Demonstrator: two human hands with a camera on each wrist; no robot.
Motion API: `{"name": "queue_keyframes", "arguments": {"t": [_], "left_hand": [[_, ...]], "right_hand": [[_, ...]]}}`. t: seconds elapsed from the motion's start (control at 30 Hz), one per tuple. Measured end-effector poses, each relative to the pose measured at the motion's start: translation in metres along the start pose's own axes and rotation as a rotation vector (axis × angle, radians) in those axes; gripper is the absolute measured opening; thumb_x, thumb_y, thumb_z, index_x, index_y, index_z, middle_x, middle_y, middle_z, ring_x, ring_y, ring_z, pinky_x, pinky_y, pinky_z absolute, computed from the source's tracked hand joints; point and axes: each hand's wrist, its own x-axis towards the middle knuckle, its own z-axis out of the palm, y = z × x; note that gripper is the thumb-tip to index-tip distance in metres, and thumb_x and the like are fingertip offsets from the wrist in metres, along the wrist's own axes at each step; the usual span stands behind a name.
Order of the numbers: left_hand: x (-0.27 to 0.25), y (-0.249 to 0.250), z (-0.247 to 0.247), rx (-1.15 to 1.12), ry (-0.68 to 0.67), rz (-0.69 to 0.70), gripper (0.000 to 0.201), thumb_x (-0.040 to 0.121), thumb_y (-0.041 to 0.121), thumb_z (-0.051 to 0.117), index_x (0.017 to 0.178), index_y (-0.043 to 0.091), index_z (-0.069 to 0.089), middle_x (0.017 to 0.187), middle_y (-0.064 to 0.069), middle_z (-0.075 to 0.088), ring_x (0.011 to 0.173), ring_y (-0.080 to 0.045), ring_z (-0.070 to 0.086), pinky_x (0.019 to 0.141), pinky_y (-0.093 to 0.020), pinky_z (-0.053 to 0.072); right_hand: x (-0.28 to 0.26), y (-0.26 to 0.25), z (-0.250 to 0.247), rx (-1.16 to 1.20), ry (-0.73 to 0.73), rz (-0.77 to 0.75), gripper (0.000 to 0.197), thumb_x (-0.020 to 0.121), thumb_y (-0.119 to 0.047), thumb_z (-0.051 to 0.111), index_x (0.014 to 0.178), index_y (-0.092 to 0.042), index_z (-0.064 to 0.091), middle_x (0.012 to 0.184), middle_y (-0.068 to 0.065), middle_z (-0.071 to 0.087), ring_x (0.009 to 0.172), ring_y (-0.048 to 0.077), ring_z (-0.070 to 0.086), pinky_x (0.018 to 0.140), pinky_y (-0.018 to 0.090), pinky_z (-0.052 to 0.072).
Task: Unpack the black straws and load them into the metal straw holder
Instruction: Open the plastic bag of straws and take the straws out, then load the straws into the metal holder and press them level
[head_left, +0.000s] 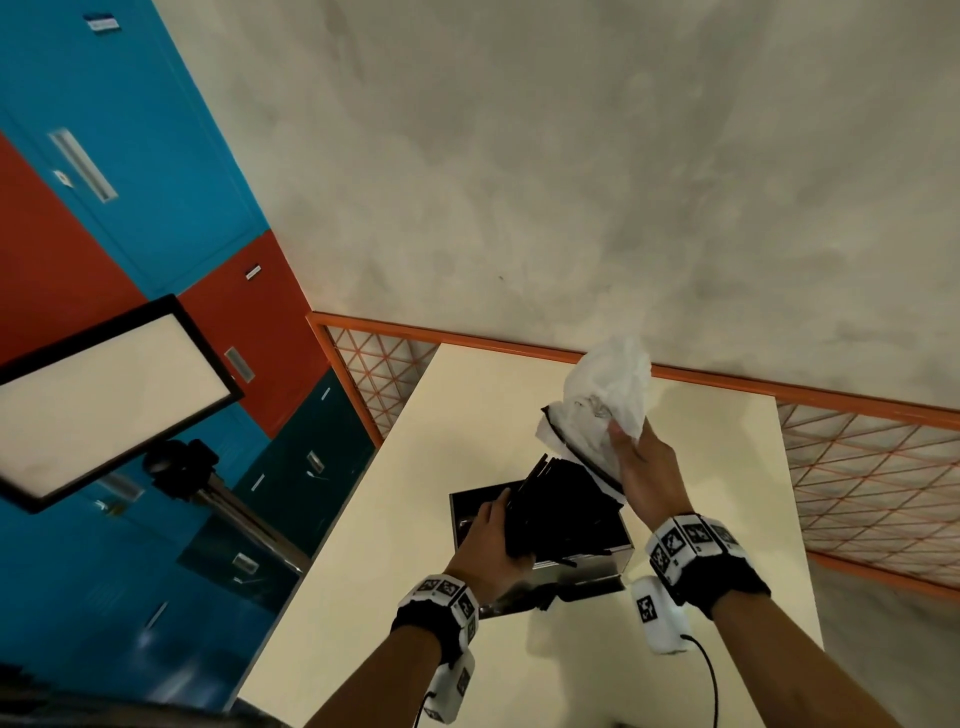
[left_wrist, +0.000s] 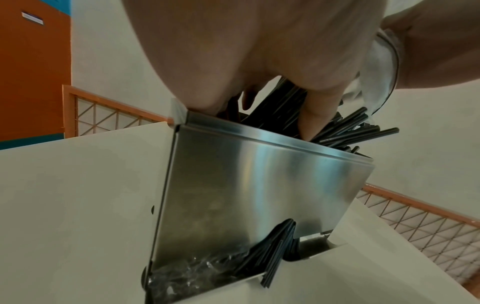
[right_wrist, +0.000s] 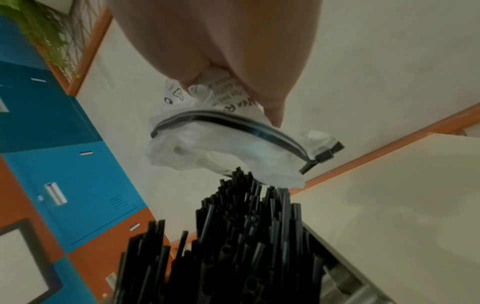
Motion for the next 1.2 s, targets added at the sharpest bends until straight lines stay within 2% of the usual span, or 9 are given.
{"name": "queue_keyframes", "arguments": {"t": [0.1, 0.2, 0.37, 0.47, 0.53, 0.73, 0.93, 1.07, 1.2], "left_hand": [[-0.001, 0.001, -0.001, -0.024, -0.01, -0.001, 0.102, 0.084, 0.034, 0.073, 0.161, 0.015, 0.009, 0.157, -0.006, 0.027, 0.144, -0.025, 0.035, 0.114, -0.034, 0.036], [-0.001, 0.002, -0.003, -0.04, -0.021, -0.012, 0.103, 0.083, 0.035, 0.073, 0.161, 0.016, 0.008, 0.158, -0.006, 0.026, 0.145, -0.026, 0.034, 0.116, -0.039, 0.036], [-0.001, 0.002, -0.004, -0.053, -0.018, -0.038, 0.099, 0.087, 0.037, 0.071, 0.161, 0.019, 0.008, 0.159, -0.005, 0.026, 0.146, -0.027, 0.032, 0.117, -0.041, 0.034], [-0.001, 0.002, -0.004, -0.086, -0.014, -0.059, 0.093, 0.092, 0.046, 0.067, 0.161, 0.02, 0.01, 0.16, -0.003, 0.025, 0.147, -0.025, 0.031, 0.118, -0.039, 0.032], [-0.002, 0.002, -0.004, -0.1, -0.004, -0.06, 0.088, 0.095, 0.052, 0.061, 0.161, 0.02, 0.012, 0.16, -0.003, 0.025, 0.147, -0.023, 0.031, 0.117, -0.036, 0.032], [-0.002, 0.012, -0.015, -0.158, 0.084, -0.042, 0.076, 0.1, 0.051, 0.053, 0.159, 0.018, 0.019, 0.161, -0.002, 0.028, 0.147, -0.018, 0.031, 0.118, -0.03, 0.028], [-0.004, 0.034, -0.032, -0.315, 0.179, 0.021, 0.061, 0.102, 0.047, 0.052, 0.155, 0.027, 0.029, 0.154, 0.008, 0.041, 0.142, -0.01, 0.038, 0.112, -0.024, 0.031], [-0.016, 0.046, -0.045, -0.511, 0.243, 0.073, 0.06, 0.094, 0.063, 0.052, 0.146, 0.036, 0.04, 0.137, 0.019, 0.058, 0.128, 0.0, 0.053, 0.108, -0.029, 0.042], [-0.031, 0.048, -0.058, -0.558, 0.314, 0.066, 0.039, 0.099, 0.044, 0.059, 0.136, 0.036, 0.047, 0.118, 0.015, 0.07, 0.107, 0.001, 0.066, 0.088, -0.018, 0.052]], "right_hand": [[0.001, 0.0, -0.006, -0.02, -0.003, 0.003, 0.043, 0.104, -0.036, 0.042, 0.144, -0.021, 0.045, 0.113, 0.002, 0.059, 0.103, 0.022, 0.056, 0.086, 0.026, 0.039], [0.001, -0.004, -0.016, 0.004, 0.075, 0.019, 0.042, 0.105, -0.033, 0.043, 0.143, -0.016, 0.047, 0.113, 0.004, 0.059, 0.099, 0.019, 0.054, 0.083, 0.024, 0.037], [0.005, -0.008, -0.03, 0.028, 0.093, 0.03, 0.042, 0.104, -0.035, 0.045, 0.14, -0.014, 0.051, 0.113, 0.003, 0.059, 0.106, 0.024, 0.057, 0.084, 0.026, 0.037], [0.009, -0.007, -0.036, 0.077, 0.144, 0.036, 0.041, 0.103, -0.036, 0.047, 0.134, -0.011, 0.055, 0.116, 0.01, 0.064, 0.101, 0.025, 0.059, 0.082, 0.028, 0.038], [0.009, -0.007, -0.037, 0.071, 0.116, 0.04, 0.04, 0.103, -0.038, 0.046, 0.134, -0.014, 0.056, 0.119, 0.013, 0.065, 0.103, 0.028, 0.06, 0.082, 0.03, 0.039], [0.008, -0.015, -0.032, 0.188, 0.138, 0.022, 0.037, 0.102, -0.038, 0.049, 0.13, -0.016, 0.059, 0.117, 0.005, 0.066, 0.106, 0.024, 0.062, 0.087, 0.032, 0.045], [0.006, -0.019, -0.007, 0.301, 0.025, 0.041, 0.035, 0.099, -0.048, 0.05, 0.112, -0.022, 0.069, 0.105, 0.0, 0.075, 0.098, 0.02, 0.071, 0.089, 0.043, 0.055], [-0.002, -0.024, 0.012, 0.453, -0.079, 0.161, 0.03, 0.102, -0.033, 0.051, 0.109, -0.011, 0.071, 0.1, 0.01, 0.076, 0.097, 0.031, 0.071, 0.088, 0.044, 0.056], [-0.014, -0.025, 0.042, 0.512, -0.203, 0.245, 0.032, 0.101, -0.03, 0.053, 0.104, -0.006, 0.073, 0.1, 0.018, 0.075, 0.097, 0.038, 0.071, 0.092, 0.051, 0.054]]}}
